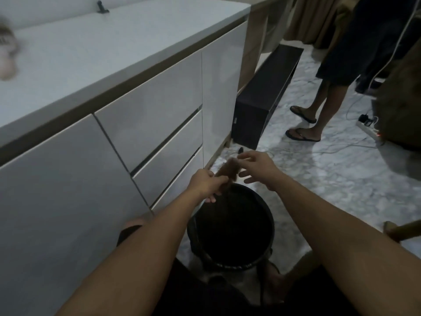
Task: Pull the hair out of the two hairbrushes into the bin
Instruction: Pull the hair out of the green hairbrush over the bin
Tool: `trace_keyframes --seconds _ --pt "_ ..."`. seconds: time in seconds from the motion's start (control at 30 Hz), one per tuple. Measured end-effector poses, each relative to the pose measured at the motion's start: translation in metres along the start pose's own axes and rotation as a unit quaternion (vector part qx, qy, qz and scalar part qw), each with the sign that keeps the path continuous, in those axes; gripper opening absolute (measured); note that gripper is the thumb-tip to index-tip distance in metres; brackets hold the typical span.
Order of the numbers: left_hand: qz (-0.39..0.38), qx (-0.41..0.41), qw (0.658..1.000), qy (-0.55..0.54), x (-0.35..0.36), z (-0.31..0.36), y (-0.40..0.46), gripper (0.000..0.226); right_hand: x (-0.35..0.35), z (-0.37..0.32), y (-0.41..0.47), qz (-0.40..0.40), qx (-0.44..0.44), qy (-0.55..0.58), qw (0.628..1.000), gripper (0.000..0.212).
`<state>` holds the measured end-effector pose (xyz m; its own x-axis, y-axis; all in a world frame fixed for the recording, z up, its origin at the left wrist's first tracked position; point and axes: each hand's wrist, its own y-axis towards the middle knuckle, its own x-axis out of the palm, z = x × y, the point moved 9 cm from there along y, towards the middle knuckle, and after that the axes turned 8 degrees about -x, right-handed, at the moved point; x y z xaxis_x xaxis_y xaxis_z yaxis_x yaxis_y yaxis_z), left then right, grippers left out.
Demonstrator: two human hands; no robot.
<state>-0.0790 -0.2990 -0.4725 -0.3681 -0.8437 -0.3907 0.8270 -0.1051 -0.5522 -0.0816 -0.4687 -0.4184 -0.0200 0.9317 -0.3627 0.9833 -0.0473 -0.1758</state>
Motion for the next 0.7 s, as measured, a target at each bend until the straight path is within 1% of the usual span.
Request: trace_keyframes --seconds 0.07,0.13,0.23,0.33,0.43,0.53,0.6,0.7 --pt "0.006 0.01 1.0 0.011 0.002 -0.003 -0.009 0.03 0.003 0.0 -0.011 -0.01 -0.038 -0.044 0.998 0.032" --pt "0.011 0.017 1.0 0.017 0.004 -0.007 -0.018 0.03 0.004 0.001 -0.018 -0.001 -0.074 -0.093 0.993 0.033" --pt "0.011 0.019 0.999 0.029 0.009 -0.016 -0.031 0.032 0.004 0.006 -0.024 0.036 -0.116 -0.132 0.984 0.023" --pt "0.0 0.007 1.0 0.029 0.015 -0.026 -0.04 0.034 0.003 0.02 -0.029 0.055 -0.099 -0.115 0.987 0.01" --pt "-0.019 -0.017 1.0 0.016 0.02 -0.037 -0.044 0.033 0.001 0.033 -0.031 0.062 -0.081 -0.103 0.989 0.018" --pt "-0.023 -0.034 0.999 -0.005 0.023 -0.049 -0.04 0.034 0.0 0.046 -0.028 0.057 -0.078 -0.104 0.99 0.017" --pt "-0.025 -0.044 0.999 -0.009 0.027 -0.059 -0.036 0.039 0.003 0.057 -0.025 0.042 -0.073 -0.106 0.991 0.016" --pt "-0.03 -0.06 0.998 0.0 0.037 -0.073 -0.031 0.053 0.018 0.071 -0.026 -0.007 -0.074 -0.126 0.989 0.031"
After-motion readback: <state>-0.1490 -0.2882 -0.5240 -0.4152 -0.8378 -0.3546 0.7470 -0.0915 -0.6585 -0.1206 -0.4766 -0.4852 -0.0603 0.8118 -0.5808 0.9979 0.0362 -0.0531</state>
